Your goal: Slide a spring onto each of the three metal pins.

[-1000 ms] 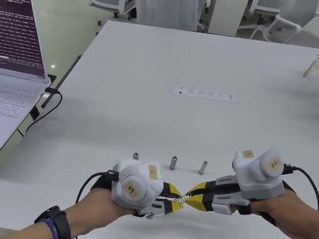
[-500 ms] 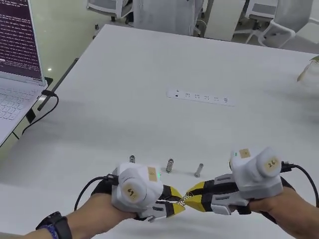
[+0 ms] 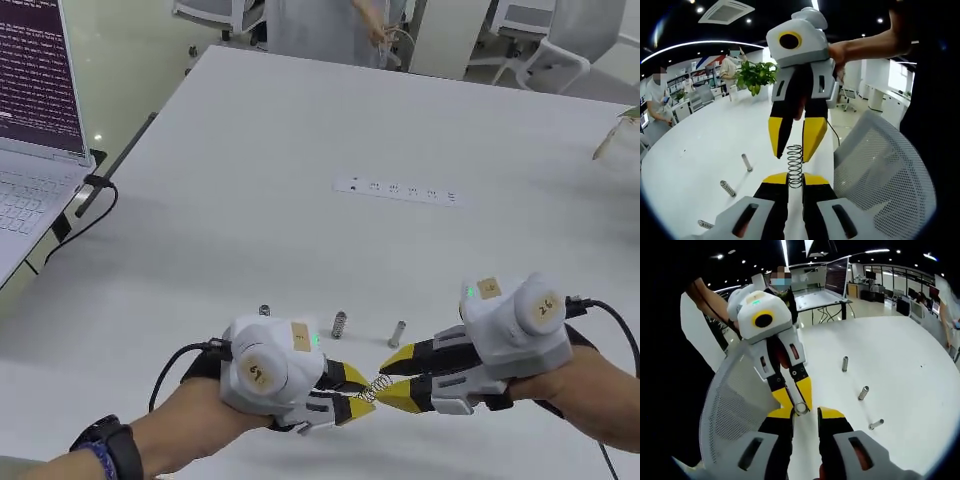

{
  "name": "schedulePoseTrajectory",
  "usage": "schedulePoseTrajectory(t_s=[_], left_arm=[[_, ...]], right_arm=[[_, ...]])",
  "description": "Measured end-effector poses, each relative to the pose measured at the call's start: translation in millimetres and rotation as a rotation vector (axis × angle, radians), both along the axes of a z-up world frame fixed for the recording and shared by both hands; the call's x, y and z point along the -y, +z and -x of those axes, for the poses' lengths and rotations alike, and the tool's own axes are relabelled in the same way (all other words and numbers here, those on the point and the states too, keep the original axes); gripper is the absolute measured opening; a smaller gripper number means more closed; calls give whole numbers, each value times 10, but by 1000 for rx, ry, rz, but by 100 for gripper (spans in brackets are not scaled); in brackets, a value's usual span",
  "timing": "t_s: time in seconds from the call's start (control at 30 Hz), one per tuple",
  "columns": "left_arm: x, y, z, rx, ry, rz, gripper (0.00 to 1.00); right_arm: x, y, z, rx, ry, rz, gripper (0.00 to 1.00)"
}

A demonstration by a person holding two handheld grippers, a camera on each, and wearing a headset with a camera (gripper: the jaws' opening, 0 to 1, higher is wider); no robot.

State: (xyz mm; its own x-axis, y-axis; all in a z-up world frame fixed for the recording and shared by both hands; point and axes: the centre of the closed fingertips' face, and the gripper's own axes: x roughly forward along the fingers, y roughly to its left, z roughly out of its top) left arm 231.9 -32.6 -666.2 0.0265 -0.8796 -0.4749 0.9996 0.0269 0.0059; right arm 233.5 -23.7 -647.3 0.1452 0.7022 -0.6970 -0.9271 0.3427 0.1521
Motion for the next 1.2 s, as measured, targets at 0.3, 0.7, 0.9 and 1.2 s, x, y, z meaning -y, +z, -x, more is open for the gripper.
schedulePoseTrajectory(t_s=[0.3, 0.7, 0.9, 1.2], left_arm=[[127, 89, 1, 6, -16, 28, 1], [212, 194, -65, 3, -2, 69, 1], [254, 235, -62, 7, -12, 86, 1], [308, 257, -67, 5, -15, 98, 1]], right_arm=[[15, 48, 32, 33, 112, 95, 15], [57, 89, 3, 76, 199, 191, 12], [96, 114, 14, 76, 258, 243, 10], [152, 119, -4, 79, 315, 301, 9]])
